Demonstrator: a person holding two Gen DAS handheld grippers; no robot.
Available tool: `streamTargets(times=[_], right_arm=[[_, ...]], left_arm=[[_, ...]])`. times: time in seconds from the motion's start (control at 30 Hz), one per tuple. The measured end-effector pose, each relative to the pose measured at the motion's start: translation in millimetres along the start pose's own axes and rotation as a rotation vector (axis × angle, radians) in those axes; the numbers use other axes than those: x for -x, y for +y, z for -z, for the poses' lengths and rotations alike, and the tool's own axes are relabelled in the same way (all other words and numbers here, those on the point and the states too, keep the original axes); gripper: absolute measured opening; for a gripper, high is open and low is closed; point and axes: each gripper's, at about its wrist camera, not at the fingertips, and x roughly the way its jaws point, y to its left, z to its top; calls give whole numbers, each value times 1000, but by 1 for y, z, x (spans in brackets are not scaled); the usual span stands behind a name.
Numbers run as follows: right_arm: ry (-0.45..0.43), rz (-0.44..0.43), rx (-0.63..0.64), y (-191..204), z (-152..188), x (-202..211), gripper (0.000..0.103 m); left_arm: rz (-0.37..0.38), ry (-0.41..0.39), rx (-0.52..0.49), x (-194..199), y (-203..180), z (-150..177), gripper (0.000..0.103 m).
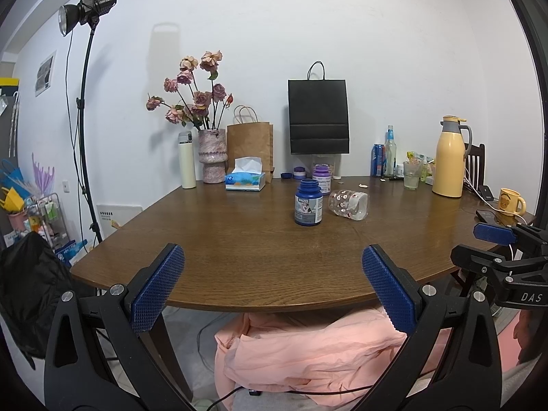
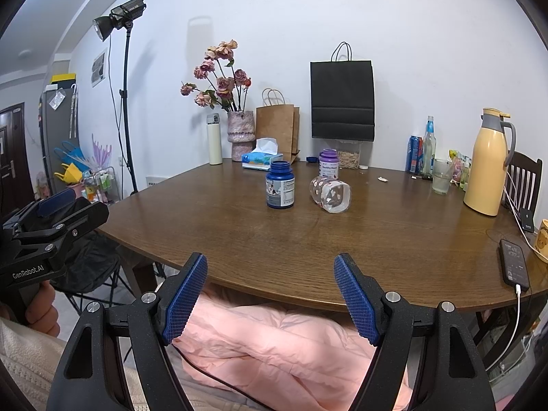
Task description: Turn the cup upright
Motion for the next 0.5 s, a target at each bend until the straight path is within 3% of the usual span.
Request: streamTargets(times=[0.33,0.5], right_arm=[[1,-2,0,5,0,-1,81],[3,-18,-25,-8,2,-18,81]], left_arm=[[1,-8,-6,-1,-4,4,103],[-9,-106,-3,-24,-4,-8,103]])
